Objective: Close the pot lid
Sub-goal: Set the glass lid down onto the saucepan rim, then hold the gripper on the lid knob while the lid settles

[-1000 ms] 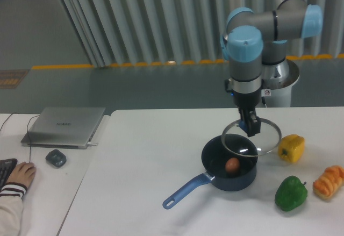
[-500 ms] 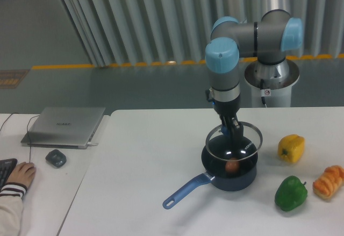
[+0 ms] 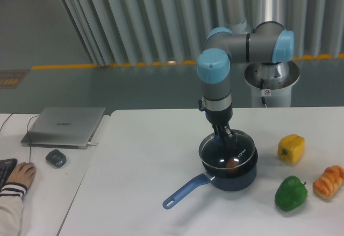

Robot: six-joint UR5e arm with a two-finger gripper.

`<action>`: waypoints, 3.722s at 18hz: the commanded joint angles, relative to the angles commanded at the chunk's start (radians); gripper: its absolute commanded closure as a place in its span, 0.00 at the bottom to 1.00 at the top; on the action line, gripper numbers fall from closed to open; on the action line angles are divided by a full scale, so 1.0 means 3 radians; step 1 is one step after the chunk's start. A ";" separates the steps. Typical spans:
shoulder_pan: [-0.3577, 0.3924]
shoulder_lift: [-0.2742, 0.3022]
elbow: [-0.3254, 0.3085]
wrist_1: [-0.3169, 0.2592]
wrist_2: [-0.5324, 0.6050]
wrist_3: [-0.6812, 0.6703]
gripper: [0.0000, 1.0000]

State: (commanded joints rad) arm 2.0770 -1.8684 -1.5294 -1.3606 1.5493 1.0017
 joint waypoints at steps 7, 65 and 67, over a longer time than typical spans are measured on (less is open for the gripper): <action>0.0000 -0.0026 0.0015 0.0000 0.0005 0.0000 0.78; -0.0036 -0.0097 0.0026 0.0046 0.0261 0.0036 0.00; -0.0036 -0.0107 0.0015 0.0051 0.0261 0.0036 0.00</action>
State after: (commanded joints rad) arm 2.0663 -1.9006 -1.5248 -1.3453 1.6275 1.0124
